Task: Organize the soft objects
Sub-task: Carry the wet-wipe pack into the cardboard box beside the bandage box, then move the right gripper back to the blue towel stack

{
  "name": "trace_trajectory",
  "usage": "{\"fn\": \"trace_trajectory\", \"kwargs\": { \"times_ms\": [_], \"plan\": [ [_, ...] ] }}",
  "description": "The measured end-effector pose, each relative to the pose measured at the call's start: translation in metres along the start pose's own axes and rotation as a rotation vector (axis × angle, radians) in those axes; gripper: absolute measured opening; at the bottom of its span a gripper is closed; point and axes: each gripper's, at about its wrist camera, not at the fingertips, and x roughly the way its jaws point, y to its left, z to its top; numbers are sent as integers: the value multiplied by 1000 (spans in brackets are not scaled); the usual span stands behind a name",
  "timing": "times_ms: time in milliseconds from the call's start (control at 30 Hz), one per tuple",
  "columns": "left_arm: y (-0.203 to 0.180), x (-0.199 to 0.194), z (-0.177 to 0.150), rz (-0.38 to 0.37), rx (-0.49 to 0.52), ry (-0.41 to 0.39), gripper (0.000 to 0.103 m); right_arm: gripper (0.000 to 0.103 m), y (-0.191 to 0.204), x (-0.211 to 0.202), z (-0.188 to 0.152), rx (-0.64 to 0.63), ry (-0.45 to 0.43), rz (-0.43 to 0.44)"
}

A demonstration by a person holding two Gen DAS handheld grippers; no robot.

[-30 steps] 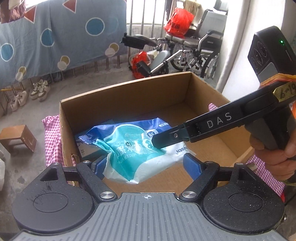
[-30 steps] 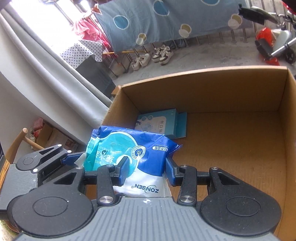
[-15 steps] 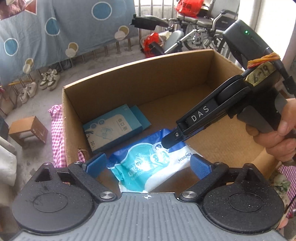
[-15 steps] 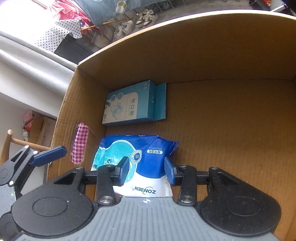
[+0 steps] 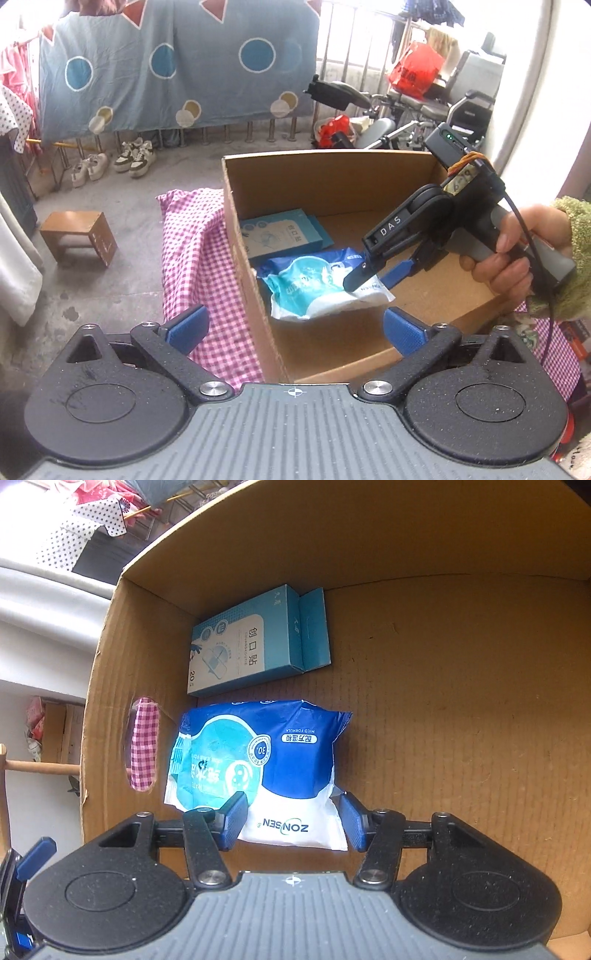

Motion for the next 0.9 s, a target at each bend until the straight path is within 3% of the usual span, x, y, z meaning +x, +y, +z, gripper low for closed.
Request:
{"fn": "trace_trajectory", "kwargs": {
  "times_ms": [333,567,733,900],
  "plan": [
    [28,-8,-19,0,-101,-18,101,60,23,-1,8,-48,-83,-103],
    [31,-18,-30,-4,-129,-33,101,60,23,-9,3,-63,-118,-126],
    [33,-32,-39,6,-157,-48,101,60,24,-56,-23,-73,-217,-78],
    [36,-45,-48,6,-190,-69,100,60,30,-119,-79,-120,-326,3]
  ]
}}
